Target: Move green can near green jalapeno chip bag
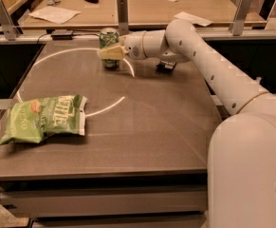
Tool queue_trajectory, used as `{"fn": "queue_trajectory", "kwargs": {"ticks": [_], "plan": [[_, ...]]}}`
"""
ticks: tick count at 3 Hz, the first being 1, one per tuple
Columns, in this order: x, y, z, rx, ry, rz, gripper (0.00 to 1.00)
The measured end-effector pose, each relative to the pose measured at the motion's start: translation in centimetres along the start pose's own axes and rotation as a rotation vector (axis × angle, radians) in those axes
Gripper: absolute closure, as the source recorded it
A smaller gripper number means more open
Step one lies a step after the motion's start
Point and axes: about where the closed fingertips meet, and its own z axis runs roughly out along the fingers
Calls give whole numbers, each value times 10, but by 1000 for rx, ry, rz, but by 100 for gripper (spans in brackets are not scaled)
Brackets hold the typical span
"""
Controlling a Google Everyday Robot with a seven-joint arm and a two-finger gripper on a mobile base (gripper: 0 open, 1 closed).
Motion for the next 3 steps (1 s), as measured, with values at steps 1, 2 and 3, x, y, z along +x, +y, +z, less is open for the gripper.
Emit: {"fn": "queue_trajectory", "kwargs": {"ticks": [1, 2, 3], "plan": [[-7, 1, -19, -41, -31, 9, 87], [-23, 14, -41, -117, -42, -38, 100], [-35, 41, -60, -193, -29, -123, 100]]}}
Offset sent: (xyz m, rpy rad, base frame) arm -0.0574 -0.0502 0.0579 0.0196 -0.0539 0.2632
